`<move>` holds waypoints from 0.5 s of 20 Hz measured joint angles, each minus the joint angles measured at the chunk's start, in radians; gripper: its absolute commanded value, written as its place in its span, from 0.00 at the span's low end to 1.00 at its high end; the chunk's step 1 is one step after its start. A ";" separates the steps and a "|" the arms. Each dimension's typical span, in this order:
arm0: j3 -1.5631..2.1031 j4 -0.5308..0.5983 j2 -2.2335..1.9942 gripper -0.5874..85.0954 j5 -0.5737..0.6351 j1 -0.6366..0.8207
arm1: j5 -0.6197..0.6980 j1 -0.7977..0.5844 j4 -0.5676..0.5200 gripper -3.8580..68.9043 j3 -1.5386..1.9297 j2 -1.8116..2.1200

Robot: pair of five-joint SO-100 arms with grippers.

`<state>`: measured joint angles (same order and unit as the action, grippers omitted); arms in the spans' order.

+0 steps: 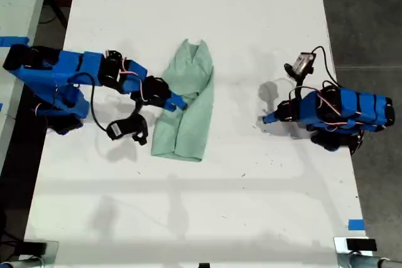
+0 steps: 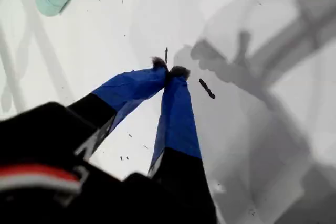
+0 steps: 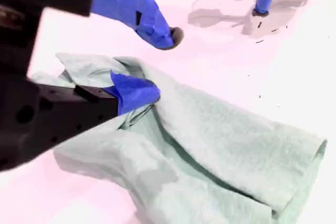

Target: Fold t shirt

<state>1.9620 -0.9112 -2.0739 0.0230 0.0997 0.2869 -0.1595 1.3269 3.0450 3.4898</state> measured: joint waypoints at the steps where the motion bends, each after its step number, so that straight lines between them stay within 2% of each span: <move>1: 0.095 -0.003 -0.124 0.08 -0.018 0.008 | 0.000 0.000 0.000 0.08 0.000 0.000; 5: 0.658 -0.029 -0.857 0.04 -0.095 0.123 | 0.000 0.000 0.000 0.08 0.000 0.000; 7: 0.977 -0.064 -1.276 0.04 -0.112 0.127 | 0.000 0.000 0.000 0.08 0.000 0.000; 10: 1.269 -0.035 -1.431 0.02 -0.129 0.147 | -0.002 0.002 0.000 0.08 0.000 0.000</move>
<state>3.2306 -0.9465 -3.5051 -0.1058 0.2470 0.2853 -0.1580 1.3269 3.0450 3.4898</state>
